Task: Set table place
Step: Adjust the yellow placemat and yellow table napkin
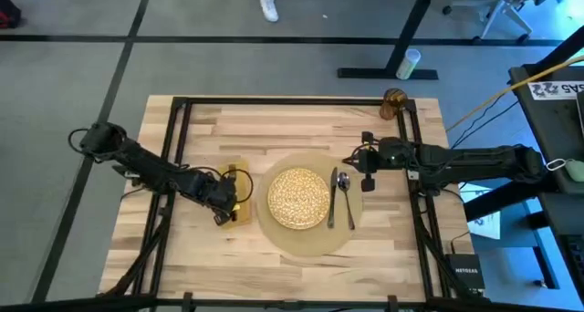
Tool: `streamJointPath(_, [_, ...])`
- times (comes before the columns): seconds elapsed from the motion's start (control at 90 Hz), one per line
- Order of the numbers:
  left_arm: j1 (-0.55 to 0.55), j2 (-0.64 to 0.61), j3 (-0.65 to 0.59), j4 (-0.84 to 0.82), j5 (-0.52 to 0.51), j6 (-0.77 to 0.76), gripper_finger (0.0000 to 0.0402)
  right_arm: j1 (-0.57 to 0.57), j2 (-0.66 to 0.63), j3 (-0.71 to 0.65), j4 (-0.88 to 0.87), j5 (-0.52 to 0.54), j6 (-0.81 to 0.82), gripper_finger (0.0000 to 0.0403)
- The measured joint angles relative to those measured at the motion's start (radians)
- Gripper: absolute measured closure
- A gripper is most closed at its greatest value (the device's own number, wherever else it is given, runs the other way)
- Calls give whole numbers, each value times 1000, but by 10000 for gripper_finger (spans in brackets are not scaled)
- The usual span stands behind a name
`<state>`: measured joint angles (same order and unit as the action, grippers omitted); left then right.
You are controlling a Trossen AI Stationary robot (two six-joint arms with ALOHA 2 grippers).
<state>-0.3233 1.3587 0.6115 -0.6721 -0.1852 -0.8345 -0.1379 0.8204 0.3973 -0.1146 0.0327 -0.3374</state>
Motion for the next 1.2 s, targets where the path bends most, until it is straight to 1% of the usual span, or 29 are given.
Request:
streamJointPath(0.133, [0,-24,5,27,0,0,402,0,0,0,0,0,0,403])
streamJointPath(0.333, [13,-26,29,245,-8,83,402,0,0,0,1,0,0,403])
streamJointPath(0.467, [57,-16,29,300,-35,121,402,0,0,0,1,0,0,403])
streamJointPath(0.611, [116,26,29,362,-35,189,402,0,0,0,1,0,0,403])
streamJointPath(0.767, [172,77,29,453,-9,263,402,0,0,0,1,0,0,403])
streamJointPath(1.067, [240,169,30,619,29,333,402,0,0,0,1,0,0,403])
streamJointPath(1.2, [257,209,30,638,30,345,402,0,0,0,1,0,0,403])
